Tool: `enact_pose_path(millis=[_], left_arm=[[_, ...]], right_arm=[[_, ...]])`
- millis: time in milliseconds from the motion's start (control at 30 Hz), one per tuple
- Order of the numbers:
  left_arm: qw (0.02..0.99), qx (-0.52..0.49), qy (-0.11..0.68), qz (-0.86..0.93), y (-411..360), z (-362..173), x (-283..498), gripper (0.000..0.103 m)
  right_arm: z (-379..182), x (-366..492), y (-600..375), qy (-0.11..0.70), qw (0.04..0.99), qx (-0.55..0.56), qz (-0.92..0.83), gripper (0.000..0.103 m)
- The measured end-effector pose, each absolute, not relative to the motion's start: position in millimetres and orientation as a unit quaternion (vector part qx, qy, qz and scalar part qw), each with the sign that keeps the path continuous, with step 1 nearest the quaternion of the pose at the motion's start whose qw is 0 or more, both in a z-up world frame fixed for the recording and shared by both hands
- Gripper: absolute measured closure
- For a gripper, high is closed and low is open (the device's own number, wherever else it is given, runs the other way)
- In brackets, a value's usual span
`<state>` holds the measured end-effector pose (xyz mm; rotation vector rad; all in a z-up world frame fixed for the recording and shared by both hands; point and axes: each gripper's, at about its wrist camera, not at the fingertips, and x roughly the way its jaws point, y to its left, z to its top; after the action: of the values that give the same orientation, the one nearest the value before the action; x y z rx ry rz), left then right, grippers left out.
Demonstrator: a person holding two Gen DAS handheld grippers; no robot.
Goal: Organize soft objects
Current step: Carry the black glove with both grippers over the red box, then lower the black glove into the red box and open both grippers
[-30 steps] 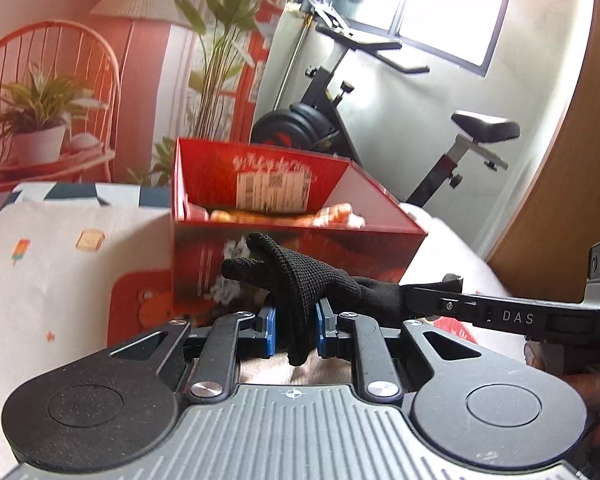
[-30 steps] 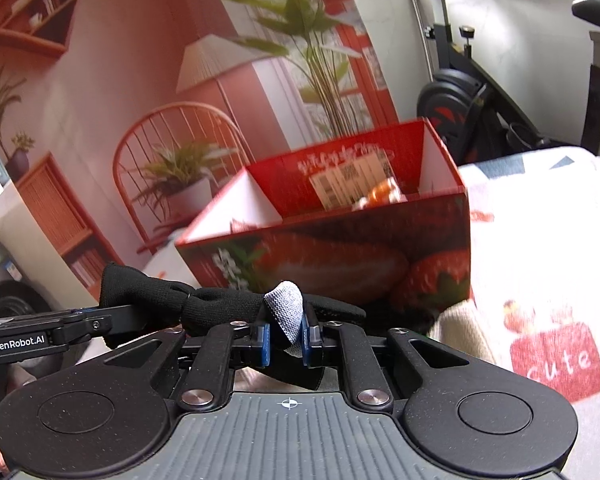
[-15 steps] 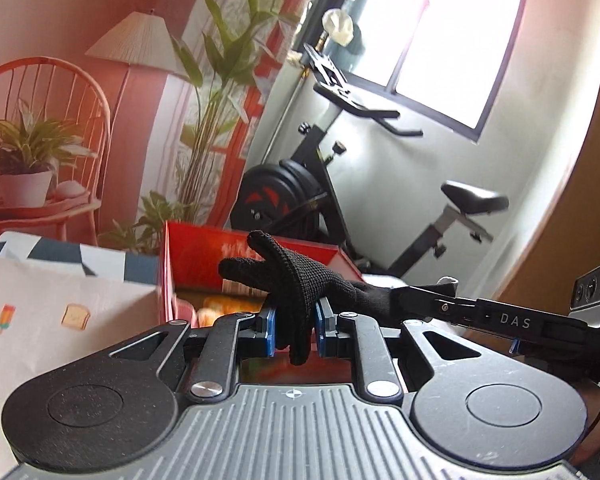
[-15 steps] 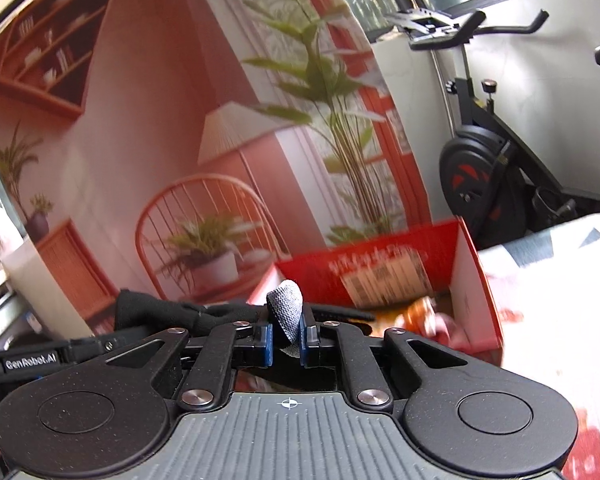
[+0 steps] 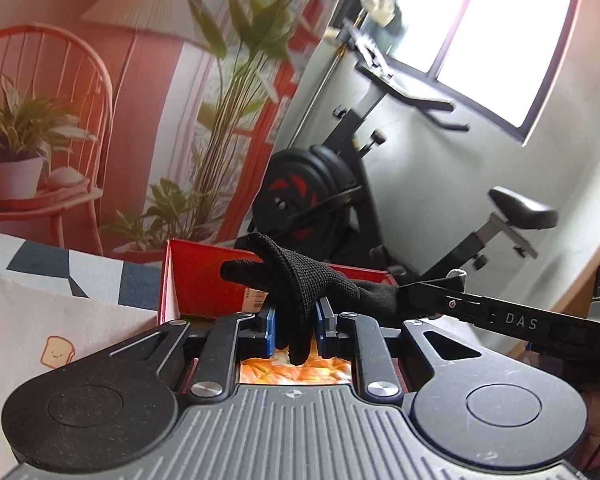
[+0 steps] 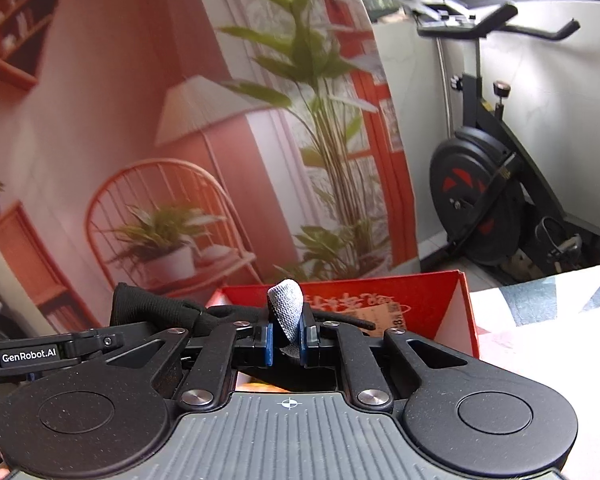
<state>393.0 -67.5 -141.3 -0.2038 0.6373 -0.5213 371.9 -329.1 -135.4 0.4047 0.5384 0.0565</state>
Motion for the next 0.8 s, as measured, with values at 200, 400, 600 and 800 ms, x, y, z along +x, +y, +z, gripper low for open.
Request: enact_pose_path(millis=[200,400,600,800], left_arm=[[0.907,-0.086,0.340,-0.234,-83.3,-162.4,427.0,0.083],[0.901,-0.072,0.362,-0.227,-89.0,-179.4,439.6,0.083],[0.908,-0.049,0.347,-0.229,-90.2,-178.2,435.8,0.041],[0.916,-0.029,0.325,-0.233,-85.1,-166.9,417.0,0.013]], right_arm=[[-166.9,409.4,-338.1,0.306,0.936,0.173,0.014,0.093],[-186.2,424.1,-341.5,0.325,0.932,0.160,0.015,0.092],[-198.0,419.3,-342.7,0.328,0.933,0.147,-0.013,0.073],[-196.7,402.6,-331.3,0.330,0.937,0.112,-0.012,0.040]])
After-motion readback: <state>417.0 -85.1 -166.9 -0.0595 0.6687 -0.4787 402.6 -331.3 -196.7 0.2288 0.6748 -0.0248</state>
